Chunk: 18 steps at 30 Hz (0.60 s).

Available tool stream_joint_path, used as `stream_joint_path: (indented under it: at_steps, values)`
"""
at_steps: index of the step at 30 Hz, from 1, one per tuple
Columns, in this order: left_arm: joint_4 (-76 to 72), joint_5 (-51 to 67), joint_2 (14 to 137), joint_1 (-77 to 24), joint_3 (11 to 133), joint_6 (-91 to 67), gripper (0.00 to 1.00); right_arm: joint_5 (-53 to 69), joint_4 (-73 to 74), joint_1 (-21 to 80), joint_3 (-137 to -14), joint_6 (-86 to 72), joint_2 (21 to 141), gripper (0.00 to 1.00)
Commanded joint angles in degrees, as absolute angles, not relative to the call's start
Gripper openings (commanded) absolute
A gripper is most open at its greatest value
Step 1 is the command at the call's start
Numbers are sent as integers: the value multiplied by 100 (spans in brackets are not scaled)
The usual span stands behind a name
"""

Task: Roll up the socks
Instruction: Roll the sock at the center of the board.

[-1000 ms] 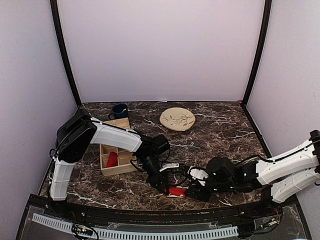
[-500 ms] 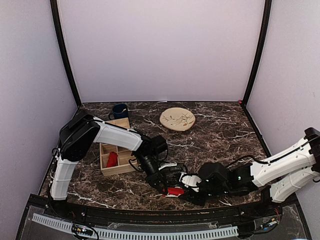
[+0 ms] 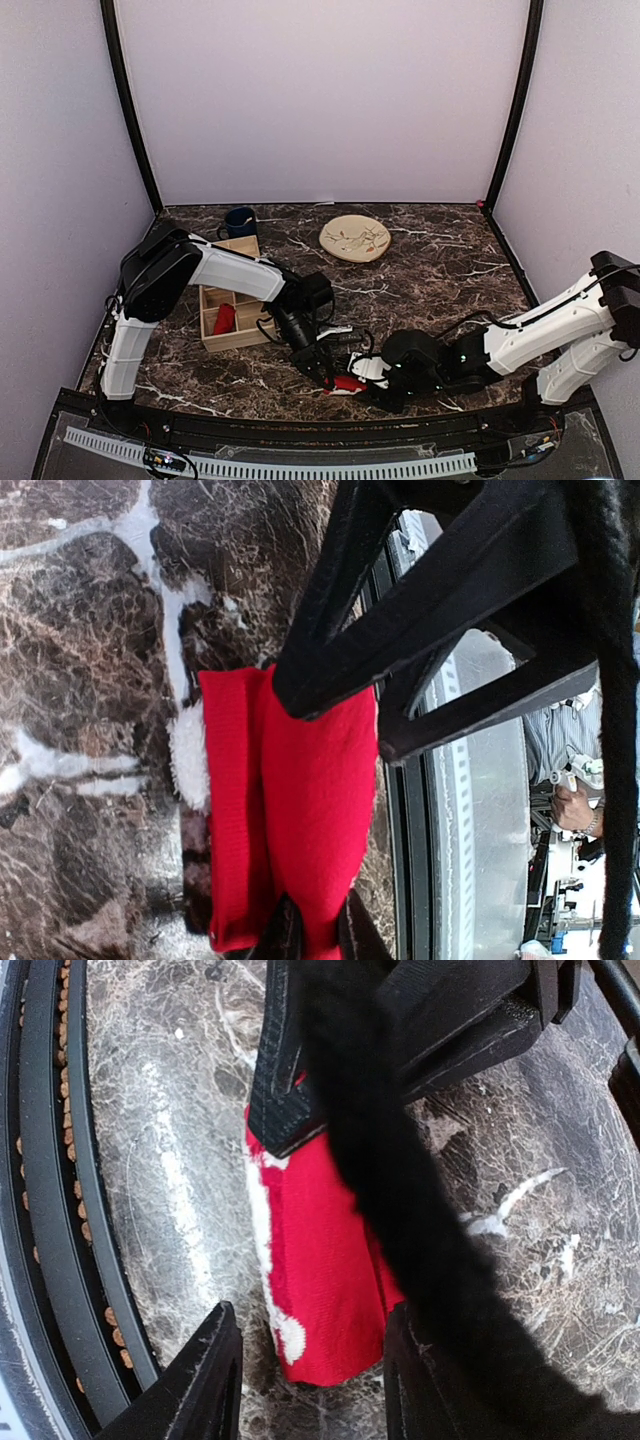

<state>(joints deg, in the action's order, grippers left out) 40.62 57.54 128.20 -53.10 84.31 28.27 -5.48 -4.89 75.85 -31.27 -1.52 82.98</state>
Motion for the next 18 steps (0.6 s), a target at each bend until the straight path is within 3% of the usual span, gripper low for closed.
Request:
stream_joint_path:
  at_steps: [1, 8, 13, 18]
  values:
    - [4324, 5647, 12930, -5282, 8464, 2944, 13, -659, -584, 7642, -3292, -12, 8420, 43]
    - [4326, 5661, 12939, -5269, 8464, 2962, 13, -642, -580, 7641, -3353, 26, 8577, 35]
    - [4332, 5674, 12951, -5258, 8464, 2962, 13, -579, -548, 7639, -3381, 46, 8660, 21]
    - [4324, 5661, 12948, -5249, 8480, 2912, 15, -526, -556, 7640, -3383, 37, 8701, 13]
